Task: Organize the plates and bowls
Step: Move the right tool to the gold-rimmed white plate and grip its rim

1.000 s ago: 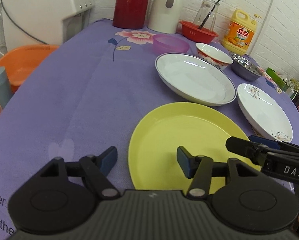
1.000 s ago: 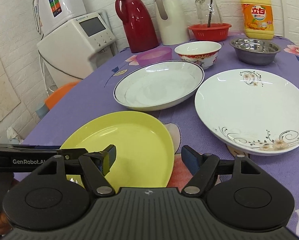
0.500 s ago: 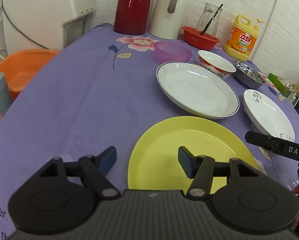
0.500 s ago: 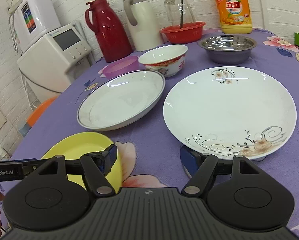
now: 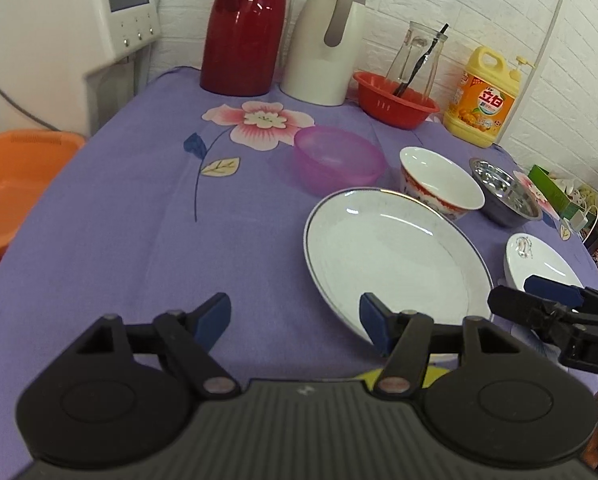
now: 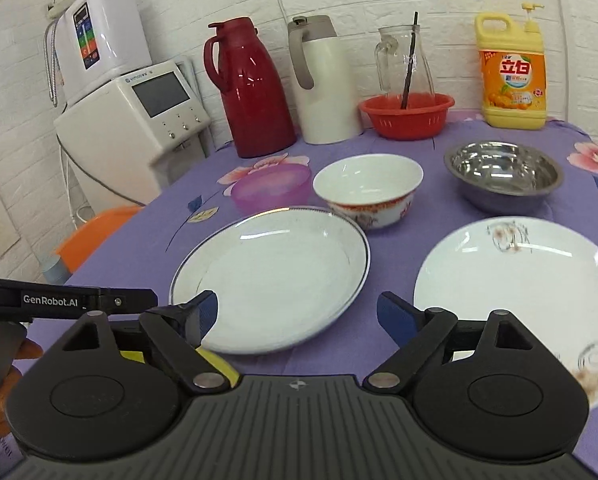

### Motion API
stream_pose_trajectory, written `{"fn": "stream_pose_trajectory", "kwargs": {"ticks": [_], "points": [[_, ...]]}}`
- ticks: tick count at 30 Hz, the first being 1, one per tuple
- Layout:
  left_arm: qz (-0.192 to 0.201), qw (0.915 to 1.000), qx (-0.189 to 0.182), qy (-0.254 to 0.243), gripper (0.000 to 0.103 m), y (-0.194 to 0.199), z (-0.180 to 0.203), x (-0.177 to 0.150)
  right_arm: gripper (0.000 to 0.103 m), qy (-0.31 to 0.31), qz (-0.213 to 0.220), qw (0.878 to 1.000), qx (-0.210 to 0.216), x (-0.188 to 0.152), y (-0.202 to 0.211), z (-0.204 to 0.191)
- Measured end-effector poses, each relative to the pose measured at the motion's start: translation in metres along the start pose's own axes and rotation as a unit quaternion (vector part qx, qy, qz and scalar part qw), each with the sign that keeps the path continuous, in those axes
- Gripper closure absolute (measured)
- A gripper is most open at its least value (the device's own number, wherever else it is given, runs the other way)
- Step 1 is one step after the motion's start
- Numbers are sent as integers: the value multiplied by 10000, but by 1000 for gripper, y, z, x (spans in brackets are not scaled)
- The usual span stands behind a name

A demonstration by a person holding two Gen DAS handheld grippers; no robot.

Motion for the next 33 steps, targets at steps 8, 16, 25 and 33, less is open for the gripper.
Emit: {"fn": "stream_pose_trajectory", "kwargs": {"ticks": [8, 16, 25, 33], "points": [[-274, 9993, -213, 152, 35, -54, -11, 22, 0, 322, -239, 9985, -384, 7, -60, 6], [-204, 9996, -162, -119, 35, -63, -6, 19, 0, 583, -375, 9972, -284, -7, -69, -4], [-218, 9982, -232, -518, 42, -67, 12, 12, 0, 833, -413, 9952, -300, -12, -67, -8], [-167, 9970, -75, -756, 62, -69, 19, 10, 0, 911, -359, 9949, -239, -14, -64, -9]]}}
Point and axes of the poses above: each gripper's, at about its wrist camera, not at the fingertips, and y roughly against the way its jaws point, z to its right, x to its top, the point moved 6 cm from there along -y, roughly the way its jaws point, and after that the axes turned 6 degrees about -x, right-handed, at the moved point
